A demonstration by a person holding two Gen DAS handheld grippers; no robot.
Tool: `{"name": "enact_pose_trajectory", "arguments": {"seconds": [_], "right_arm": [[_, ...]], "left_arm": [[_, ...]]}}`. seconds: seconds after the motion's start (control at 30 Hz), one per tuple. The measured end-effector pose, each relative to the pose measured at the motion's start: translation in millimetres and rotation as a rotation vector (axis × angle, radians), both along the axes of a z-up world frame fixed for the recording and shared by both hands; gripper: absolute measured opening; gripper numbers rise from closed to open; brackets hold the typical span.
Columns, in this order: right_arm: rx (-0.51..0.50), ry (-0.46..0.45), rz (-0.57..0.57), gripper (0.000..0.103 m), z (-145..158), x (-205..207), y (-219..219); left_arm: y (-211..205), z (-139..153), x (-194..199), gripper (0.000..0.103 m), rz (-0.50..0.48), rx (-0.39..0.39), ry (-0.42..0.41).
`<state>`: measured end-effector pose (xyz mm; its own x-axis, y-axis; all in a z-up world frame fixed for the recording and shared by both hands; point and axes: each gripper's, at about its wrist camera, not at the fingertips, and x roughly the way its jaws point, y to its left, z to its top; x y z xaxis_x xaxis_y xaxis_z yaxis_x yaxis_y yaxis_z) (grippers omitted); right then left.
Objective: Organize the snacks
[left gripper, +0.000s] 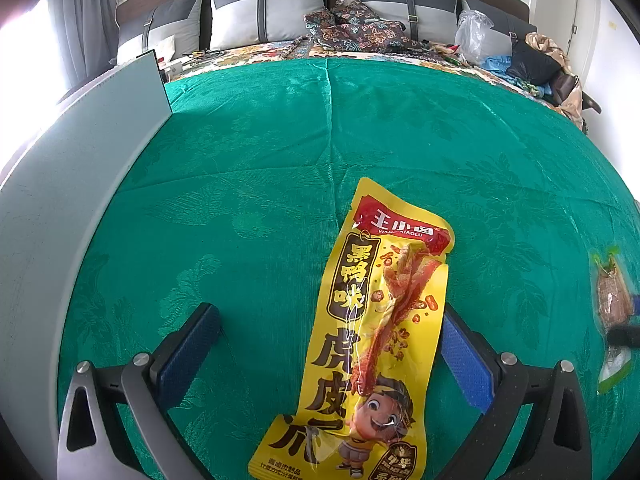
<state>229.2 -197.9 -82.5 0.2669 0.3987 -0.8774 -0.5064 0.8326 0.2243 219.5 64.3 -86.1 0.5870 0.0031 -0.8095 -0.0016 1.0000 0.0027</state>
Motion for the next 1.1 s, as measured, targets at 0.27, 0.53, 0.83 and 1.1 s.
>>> {"name": "enact_pose_trajectory", "arguments": {"seconds": [0.27, 0.53, 0.83, 1.1], "right_arm": [[-0.095, -0.335, -0.130, 0.088, -13.4, -62.3, 14.9], [-0.080, -0.304, -0.175, 0.093, -13.9, -50.6, 15.8], [-0.073, -0.299, -0.177, 0.093, -16.0, -47.9, 19.7], [-0.077, -0.254, -0.137, 0.092, -14.3, -44.8, 18.2]], "left_arm": [[0.4, 0.8, -0.6, 0.103, 0.000, 0.000, -0.001], [0.0, 0.2, -0.3, 0.103, 0.000, 0.000, -0.001], [0.6, 0.7, -1.4, 0.103, -0.005, -0.002, -0.001], [-14.9, 10.1, 0.5, 0.061, -0.209, 0.015, 0.159]]}}
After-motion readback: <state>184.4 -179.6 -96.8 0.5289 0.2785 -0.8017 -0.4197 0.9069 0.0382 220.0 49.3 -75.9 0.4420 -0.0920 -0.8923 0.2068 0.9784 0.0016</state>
